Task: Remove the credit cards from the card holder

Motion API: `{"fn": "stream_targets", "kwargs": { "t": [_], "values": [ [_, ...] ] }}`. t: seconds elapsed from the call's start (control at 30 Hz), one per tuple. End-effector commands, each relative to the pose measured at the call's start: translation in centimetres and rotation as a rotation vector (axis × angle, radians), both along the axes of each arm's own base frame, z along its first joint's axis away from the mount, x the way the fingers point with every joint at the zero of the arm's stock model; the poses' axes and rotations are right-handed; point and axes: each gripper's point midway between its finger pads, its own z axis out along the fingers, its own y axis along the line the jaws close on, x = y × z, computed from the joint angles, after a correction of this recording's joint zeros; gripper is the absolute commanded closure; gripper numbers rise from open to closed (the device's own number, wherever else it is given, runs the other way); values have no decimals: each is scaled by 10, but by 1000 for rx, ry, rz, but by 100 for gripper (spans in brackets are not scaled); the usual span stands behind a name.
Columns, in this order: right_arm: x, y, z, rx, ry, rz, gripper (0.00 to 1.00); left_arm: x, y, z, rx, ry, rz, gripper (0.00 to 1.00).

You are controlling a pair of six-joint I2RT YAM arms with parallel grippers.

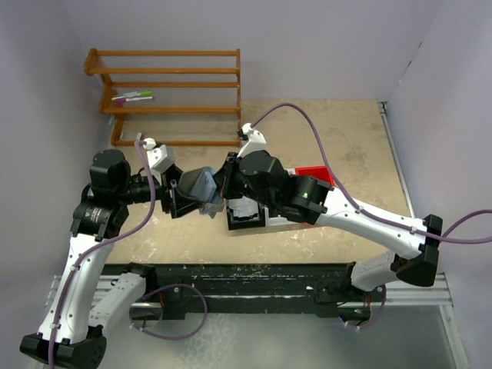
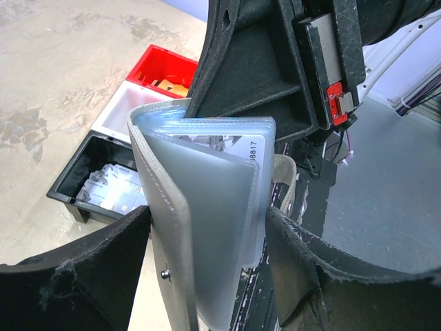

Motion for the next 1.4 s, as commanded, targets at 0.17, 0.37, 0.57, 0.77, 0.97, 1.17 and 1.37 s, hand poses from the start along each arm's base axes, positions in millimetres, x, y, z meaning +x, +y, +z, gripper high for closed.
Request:
{"fn": "stream_targets", "kwargs": {
  "t": [0.17, 0.37, 0.57, 0.77, 0.97, 1.17, 1.37],
  "values": [
    [20, -12, 37, 47, -85, -117, 100, -31, -8, 15, -59, 17, -143, 30],
    [17, -6, 41, 59, -88, -102, 100, -20, -7, 7, -41, 10, -91, 30],
    [16, 4, 42, 50, -91, -92, 100, -23, -10, 8, -61, 30, -106, 30],
    [18, 7, 40, 31, -95, -100, 100, -23, -6, 11, -38, -23, -73, 32],
    [16, 5, 44, 40, -100, -101, 100, -5, -1, 3, -1, -32, 15, 36],
    [16, 12, 43, 31, -95, -98, 100, 0, -4, 8, -24, -23, 21, 26],
    [14, 16, 41, 29, -94, -93, 100, 6, 1, 3, 15, -49, 61, 28]
  ]
}}
